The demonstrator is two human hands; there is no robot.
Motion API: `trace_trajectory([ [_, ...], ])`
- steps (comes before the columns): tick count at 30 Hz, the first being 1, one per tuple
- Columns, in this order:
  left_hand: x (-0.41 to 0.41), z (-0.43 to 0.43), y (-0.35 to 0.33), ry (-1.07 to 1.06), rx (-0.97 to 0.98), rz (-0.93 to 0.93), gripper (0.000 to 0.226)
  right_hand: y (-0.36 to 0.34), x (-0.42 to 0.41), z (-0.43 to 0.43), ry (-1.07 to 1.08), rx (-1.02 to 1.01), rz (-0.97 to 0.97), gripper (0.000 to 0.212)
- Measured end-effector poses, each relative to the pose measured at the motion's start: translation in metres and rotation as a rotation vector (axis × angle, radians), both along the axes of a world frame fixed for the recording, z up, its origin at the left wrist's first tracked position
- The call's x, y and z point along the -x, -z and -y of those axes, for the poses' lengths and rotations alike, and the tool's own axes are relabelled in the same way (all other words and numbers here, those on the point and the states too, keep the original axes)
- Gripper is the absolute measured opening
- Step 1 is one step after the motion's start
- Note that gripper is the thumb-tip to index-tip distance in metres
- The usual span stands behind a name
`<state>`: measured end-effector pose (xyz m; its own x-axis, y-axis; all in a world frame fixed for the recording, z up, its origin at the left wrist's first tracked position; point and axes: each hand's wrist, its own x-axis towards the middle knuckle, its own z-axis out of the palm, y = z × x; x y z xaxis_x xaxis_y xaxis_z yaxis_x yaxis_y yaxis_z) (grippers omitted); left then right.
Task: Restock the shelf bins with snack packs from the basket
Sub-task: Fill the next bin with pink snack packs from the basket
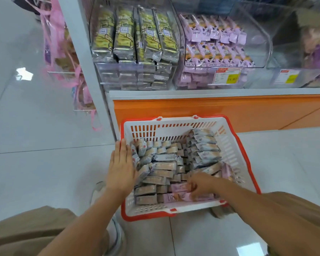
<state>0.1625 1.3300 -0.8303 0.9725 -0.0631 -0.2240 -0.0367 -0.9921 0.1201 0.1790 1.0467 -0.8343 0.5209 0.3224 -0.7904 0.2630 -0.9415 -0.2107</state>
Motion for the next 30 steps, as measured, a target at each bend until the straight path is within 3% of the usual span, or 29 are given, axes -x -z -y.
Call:
trace_trajectory([
  [7,0.001,0.001,0.004,-0.017,0.046,0.018,0.075,-0.004,-0.005,0.002,0.03,0.038,-0.051,0.031],
  [10,0.0,0.0,0.0,-0.007,0.011,-0.008,0.075,-0.015,-0.011,0.004,0.096,-0.078,-0.004,0.025],
  [13,0.0,0.002,-0.004,0.004,0.026,-0.002,0.076,-0.036,-0.02,0.003,0.267,-0.272,0.065,0.047],
  [15,-0.002,0.007,-0.008,0.022,0.133,0.069,0.072,-0.055,-0.025,-0.001,0.426,-0.408,0.112,0.052],
  [18,-0.01,0.022,-0.018,0.095,0.404,0.094,0.059,-0.08,-0.029,-0.011,0.684,-0.723,0.142,0.039],
  [23,-0.017,0.058,-0.056,0.047,1.047,-0.166,0.053,-0.108,-0.028,-0.015,0.809,-1.025,0.198,0.037],
  [27,-0.026,0.061,-0.069,0.068,1.067,0.022,0.032,-0.126,-0.027,-0.004,0.768,-1.106,0.262,0.046],
  [30,-0.035,0.055,-0.076,0.113,1.024,0.063,0.031,-0.14,-0.026,0.006,0.727,-1.091,0.37,0.041],
])
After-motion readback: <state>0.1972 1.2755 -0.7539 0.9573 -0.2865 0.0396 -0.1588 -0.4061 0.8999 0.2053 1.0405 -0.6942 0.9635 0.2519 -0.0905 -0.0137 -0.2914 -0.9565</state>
